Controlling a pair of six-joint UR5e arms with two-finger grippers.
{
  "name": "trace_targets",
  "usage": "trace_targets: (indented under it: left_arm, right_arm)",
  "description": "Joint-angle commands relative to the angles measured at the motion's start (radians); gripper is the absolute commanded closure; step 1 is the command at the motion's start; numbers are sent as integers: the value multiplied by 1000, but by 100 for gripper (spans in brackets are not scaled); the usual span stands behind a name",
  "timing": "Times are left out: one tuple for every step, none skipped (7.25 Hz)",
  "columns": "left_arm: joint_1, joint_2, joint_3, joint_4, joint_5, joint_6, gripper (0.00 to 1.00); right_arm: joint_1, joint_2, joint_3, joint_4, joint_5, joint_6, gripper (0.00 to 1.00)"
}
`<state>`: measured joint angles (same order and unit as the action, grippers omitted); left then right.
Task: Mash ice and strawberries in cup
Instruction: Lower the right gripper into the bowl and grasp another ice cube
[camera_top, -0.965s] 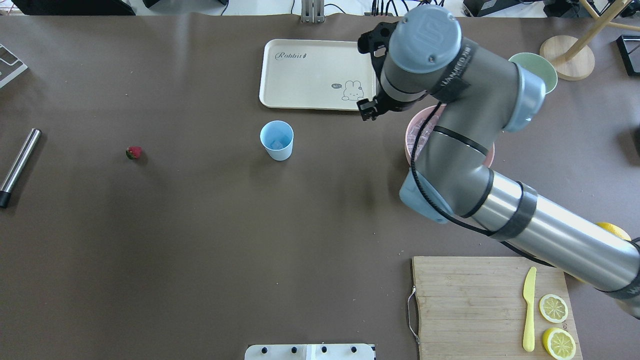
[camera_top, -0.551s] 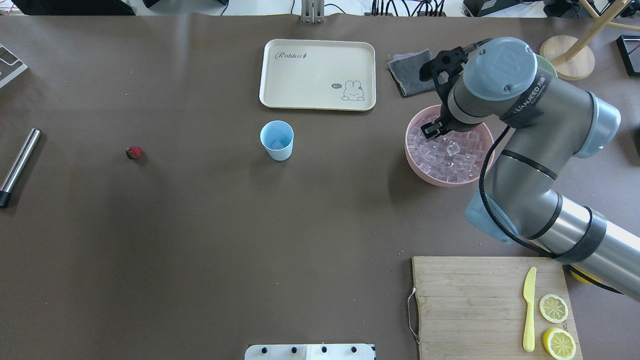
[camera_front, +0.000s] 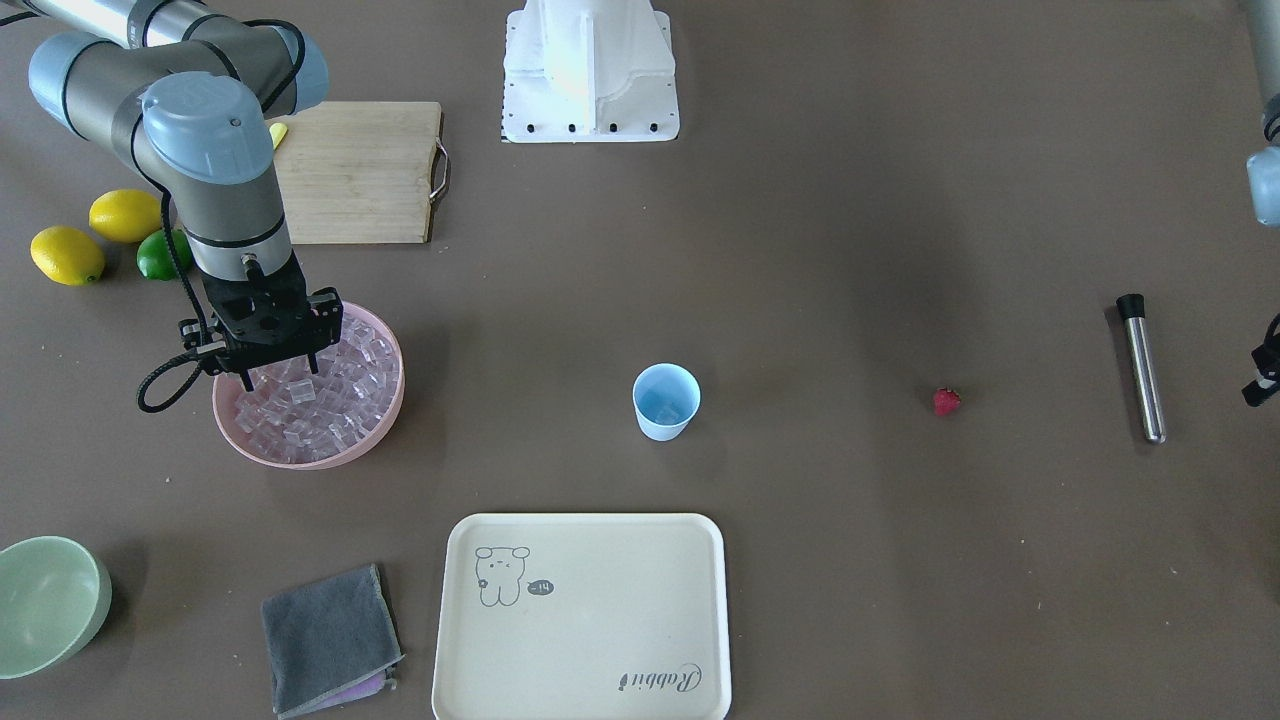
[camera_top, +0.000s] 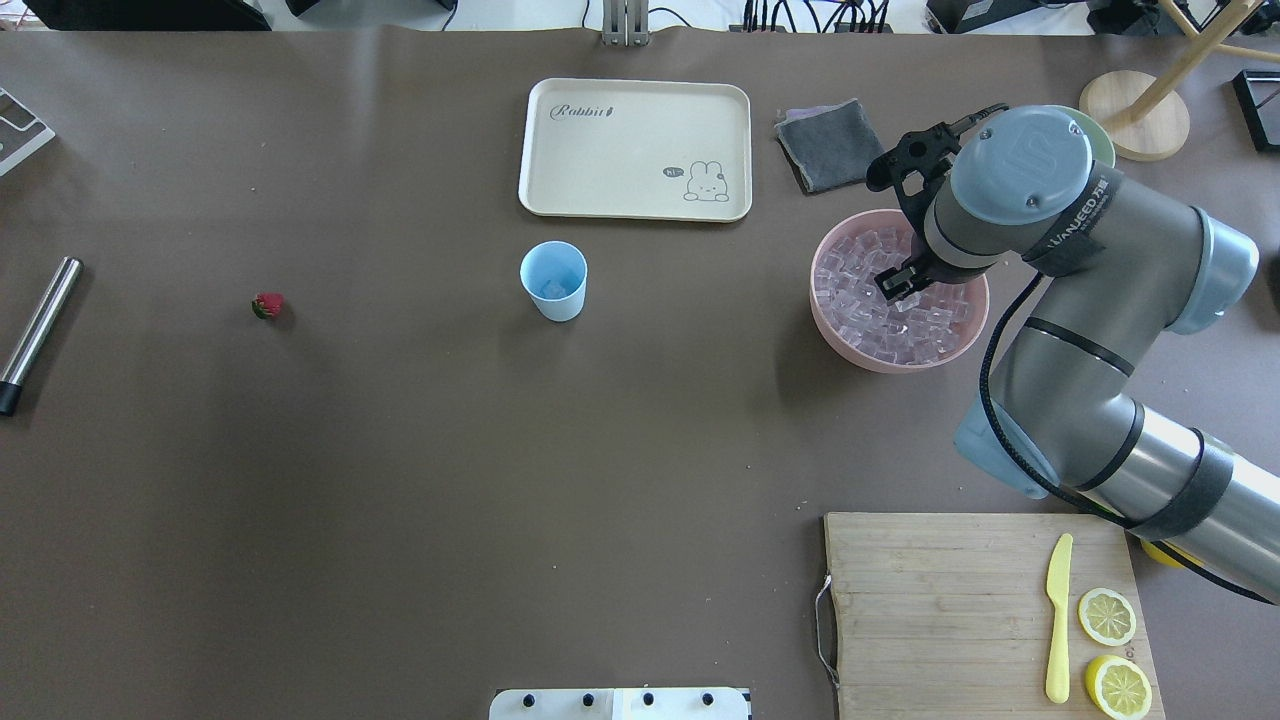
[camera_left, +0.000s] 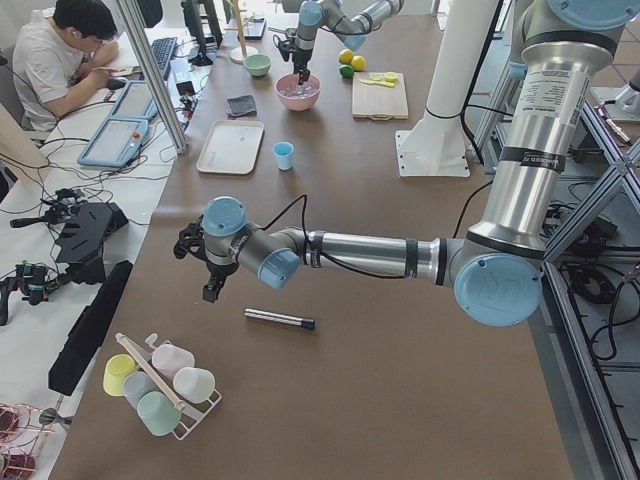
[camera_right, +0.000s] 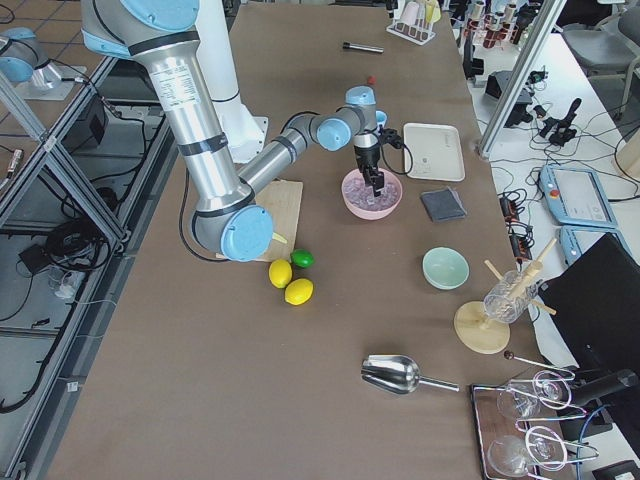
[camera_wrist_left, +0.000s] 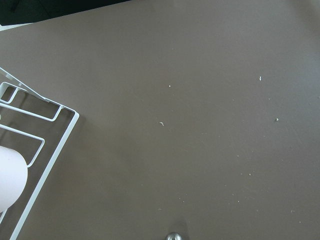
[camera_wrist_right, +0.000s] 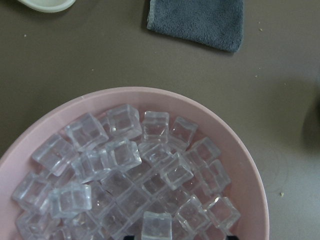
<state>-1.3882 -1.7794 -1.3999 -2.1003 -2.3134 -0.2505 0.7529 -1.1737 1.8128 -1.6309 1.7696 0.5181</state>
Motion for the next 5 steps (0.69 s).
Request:
trace_targets:
  left_arm:
    - [12, 3, -2, -13, 2, -13, 3]
    - [12, 5, -2, -24, 2, -21, 3]
    - [12, 2, -2, -26, 3, -42, 3]
    - [12, 5, -11, -30, 3, -45, 3]
    - [12, 5, -7, -39, 3, -47, 3]
  right_arm:
    - [-4, 3, -16, 11, 2, 0, 32]
    - [-3, -1, -38, 46, 5, 0, 32]
    - [-6, 0, -58, 80, 7, 5, 32]
    - [-9, -3, -59, 88, 8, -1, 32]
    - [-15, -4, -58, 88, 8, 6, 32]
